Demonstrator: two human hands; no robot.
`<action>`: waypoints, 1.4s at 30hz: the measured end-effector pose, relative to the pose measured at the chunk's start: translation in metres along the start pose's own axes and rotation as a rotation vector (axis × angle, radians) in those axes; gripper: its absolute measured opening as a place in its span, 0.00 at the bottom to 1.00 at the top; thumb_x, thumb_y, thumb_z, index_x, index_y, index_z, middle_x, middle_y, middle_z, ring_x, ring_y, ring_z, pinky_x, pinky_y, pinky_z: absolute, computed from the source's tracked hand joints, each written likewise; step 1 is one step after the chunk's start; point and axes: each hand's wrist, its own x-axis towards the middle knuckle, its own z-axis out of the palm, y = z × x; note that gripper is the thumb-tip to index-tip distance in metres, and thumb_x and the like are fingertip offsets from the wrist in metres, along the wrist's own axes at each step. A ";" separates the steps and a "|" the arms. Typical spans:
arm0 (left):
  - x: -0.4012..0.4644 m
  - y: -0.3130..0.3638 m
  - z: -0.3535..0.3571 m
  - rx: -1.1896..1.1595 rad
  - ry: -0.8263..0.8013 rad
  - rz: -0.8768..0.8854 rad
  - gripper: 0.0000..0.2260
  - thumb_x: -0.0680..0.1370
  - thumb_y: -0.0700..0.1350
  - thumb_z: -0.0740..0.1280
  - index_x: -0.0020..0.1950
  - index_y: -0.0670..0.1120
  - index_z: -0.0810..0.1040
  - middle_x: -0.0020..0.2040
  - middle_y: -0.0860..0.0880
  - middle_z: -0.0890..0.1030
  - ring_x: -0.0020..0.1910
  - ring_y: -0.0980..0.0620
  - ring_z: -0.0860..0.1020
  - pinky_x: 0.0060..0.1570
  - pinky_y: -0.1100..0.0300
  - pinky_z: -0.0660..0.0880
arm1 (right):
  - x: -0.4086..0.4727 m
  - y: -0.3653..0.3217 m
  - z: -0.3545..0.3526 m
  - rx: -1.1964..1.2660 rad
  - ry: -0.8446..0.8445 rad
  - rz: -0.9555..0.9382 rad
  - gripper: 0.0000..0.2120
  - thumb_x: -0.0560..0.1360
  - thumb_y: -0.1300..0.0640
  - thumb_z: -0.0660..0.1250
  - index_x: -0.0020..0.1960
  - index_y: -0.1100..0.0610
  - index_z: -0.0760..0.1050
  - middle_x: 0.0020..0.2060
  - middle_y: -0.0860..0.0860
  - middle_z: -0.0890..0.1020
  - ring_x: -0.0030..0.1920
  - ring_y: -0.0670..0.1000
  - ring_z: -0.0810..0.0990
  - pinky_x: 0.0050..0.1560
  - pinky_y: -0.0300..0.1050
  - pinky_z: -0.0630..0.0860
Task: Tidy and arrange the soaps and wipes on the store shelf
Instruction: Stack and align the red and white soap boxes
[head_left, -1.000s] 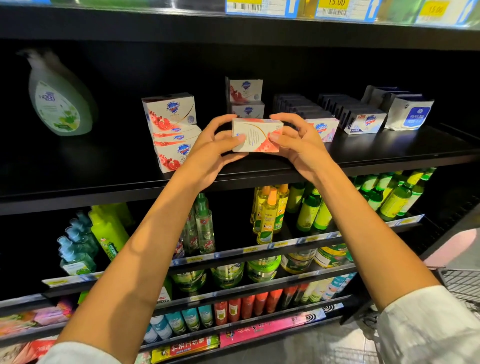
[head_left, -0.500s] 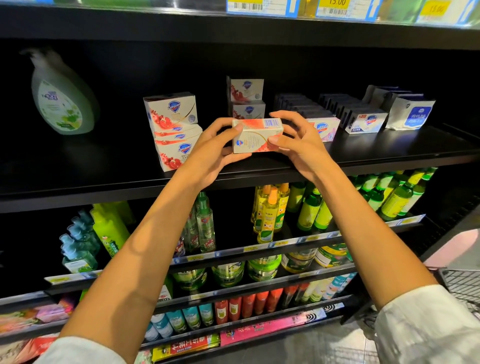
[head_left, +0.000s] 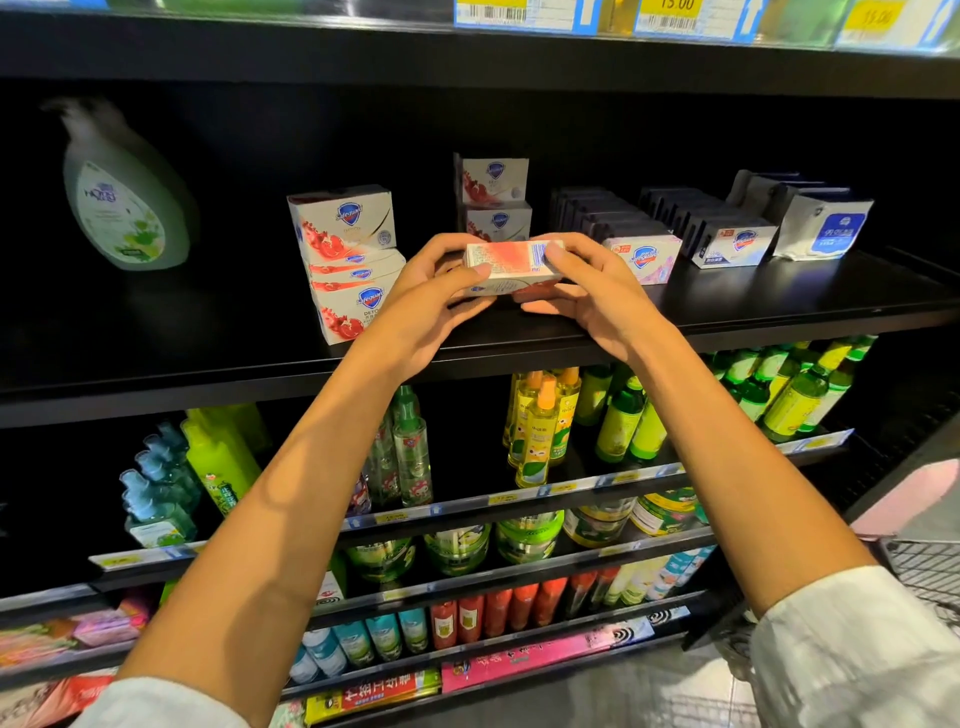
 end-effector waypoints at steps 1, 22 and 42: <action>0.000 0.000 -0.001 0.004 -0.009 0.005 0.16 0.82 0.36 0.68 0.68 0.45 0.75 0.70 0.39 0.75 0.70 0.40 0.76 0.67 0.46 0.78 | 0.000 0.001 -0.001 -0.002 -0.001 -0.009 0.16 0.82 0.56 0.69 0.68 0.61 0.76 0.60 0.63 0.84 0.59 0.66 0.84 0.60 0.56 0.82; -0.002 0.003 0.001 -0.067 0.043 -0.062 0.19 0.82 0.35 0.68 0.72 0.40 0.73 0.64 0.39 0.82 0.62 0.43 0.83 0.65 0.45 0.79 | -0.003 0.004 -0.009 -0.021 -0.036 -0.115 0.25 0.77 0.68 0.72 0.72 0.60 0.72 0.67 0.62 0.79 0.69 0.59 0.78 0.67 0.63 0.77; -0.007 0.002 0.007 0.174 0.088 0.039 0.24 0.77 0.34 0.74 0.72 0.44 0.73 0.60 0.40 0.84 0.63 0.46 0.82 0.61 0.42 0.81 | -0.005 0.001 -0.005 -0.048 -0.015 -0.075 0.26 0.77 0.69 0.73 0.73 0.60 0.72 0.62 0.62 0.83 0.65 0.58 0.82 0.58 0.60 0.83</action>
